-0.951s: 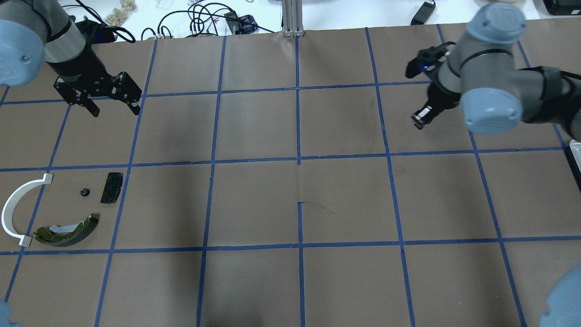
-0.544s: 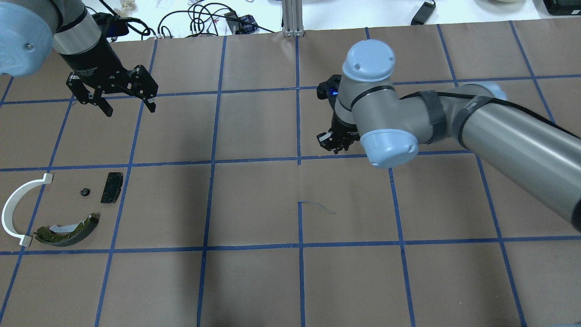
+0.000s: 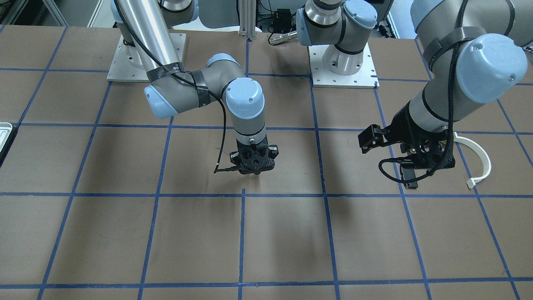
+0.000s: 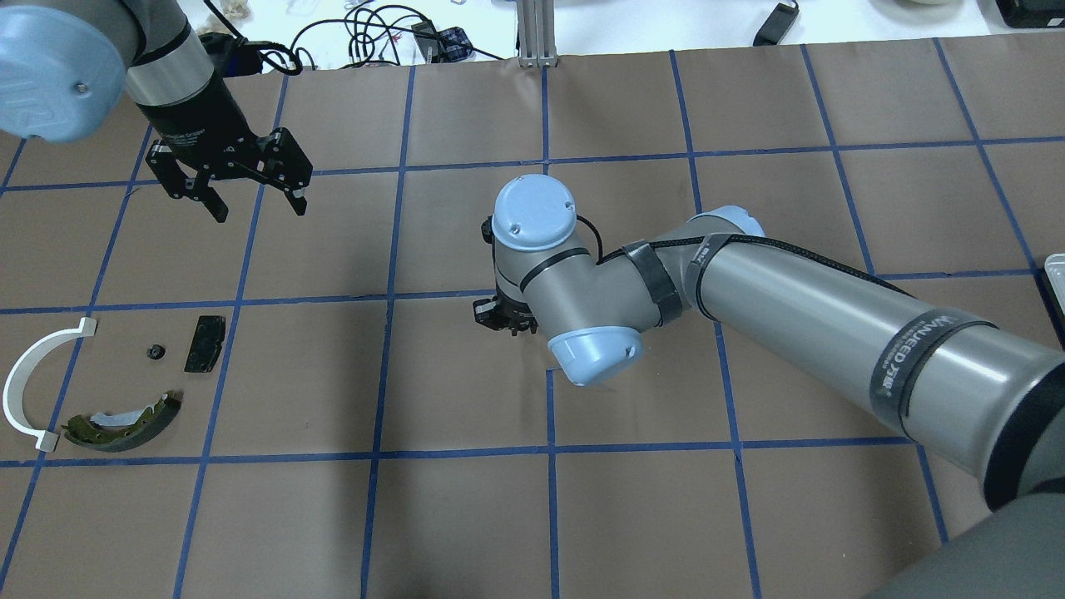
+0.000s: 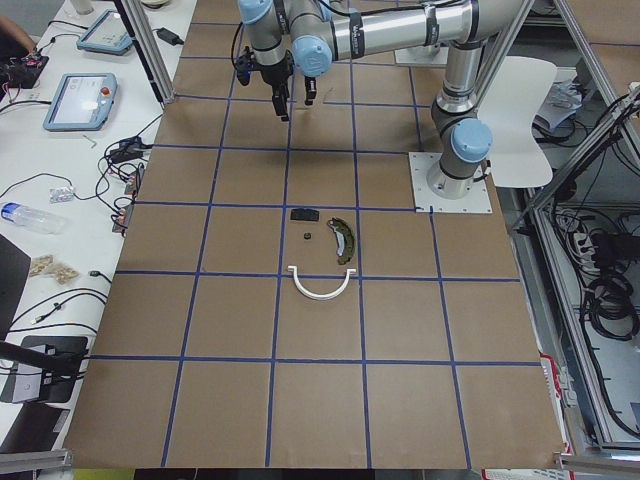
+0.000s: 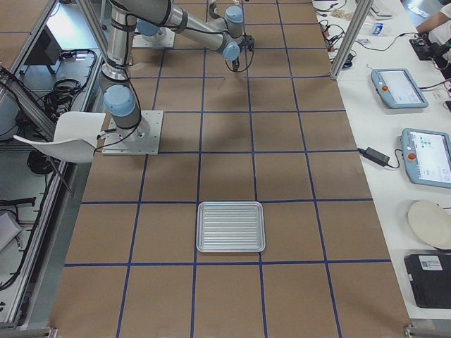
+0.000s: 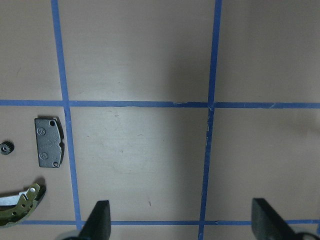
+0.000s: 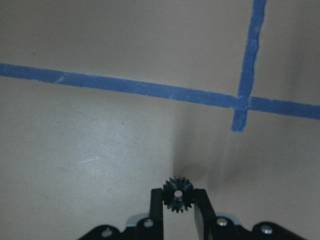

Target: Place bearing gear from tray to pile

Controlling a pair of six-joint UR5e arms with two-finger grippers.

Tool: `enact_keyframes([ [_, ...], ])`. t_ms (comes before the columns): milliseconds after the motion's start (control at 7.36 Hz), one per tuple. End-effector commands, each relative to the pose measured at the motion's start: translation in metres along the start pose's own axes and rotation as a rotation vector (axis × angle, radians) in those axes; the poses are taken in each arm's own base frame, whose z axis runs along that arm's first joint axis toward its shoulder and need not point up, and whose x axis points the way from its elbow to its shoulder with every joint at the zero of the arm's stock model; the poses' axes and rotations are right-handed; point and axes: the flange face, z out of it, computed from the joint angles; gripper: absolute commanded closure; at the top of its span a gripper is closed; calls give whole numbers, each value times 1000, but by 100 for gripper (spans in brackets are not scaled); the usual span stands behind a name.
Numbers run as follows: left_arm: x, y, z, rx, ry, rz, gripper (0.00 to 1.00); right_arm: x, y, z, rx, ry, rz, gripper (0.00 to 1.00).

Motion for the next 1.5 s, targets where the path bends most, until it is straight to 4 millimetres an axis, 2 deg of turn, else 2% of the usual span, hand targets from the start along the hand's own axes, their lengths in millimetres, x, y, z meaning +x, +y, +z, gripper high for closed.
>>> enact_keyframes([
  [0,4,-5,9,-12,4,-5,0,11,-9,-6,10,-1,20,0],
  [136,22,-3,10,-8,-6,25,0,32,-28,-30,50,-11,41,0],
  [272,49,2,12,-5,-13,26,0,71,-46,-70,32,5,43,0],
  [408,78,8,16,-7,-18,34,0,112,-56,-123,13,24,23,0],
  [544,106,6,27,3,-26,63,0,140,-56,-177,12,30,55,0],
  [680,136,4,44,7,-34,41,0,159,-50,-221,-4,43,13,0],
  [816,176,4,63,51,1,18,0,168,-45,-263,14,89,5,0],
  [951,199,9,83,55,19,-39,0,165,-37,-296,5,94,5,0],
  [1087,208,16,100,39,15,-65,0,155,-14,-332,4,79,13,0],
  [1223,221,16,120,58,24,-87,0,160,-7,-345,14,87,-10,0],
  [1359,232,26,145,73,20,-71,0,158,4,-356,20,91,-99,0],
])
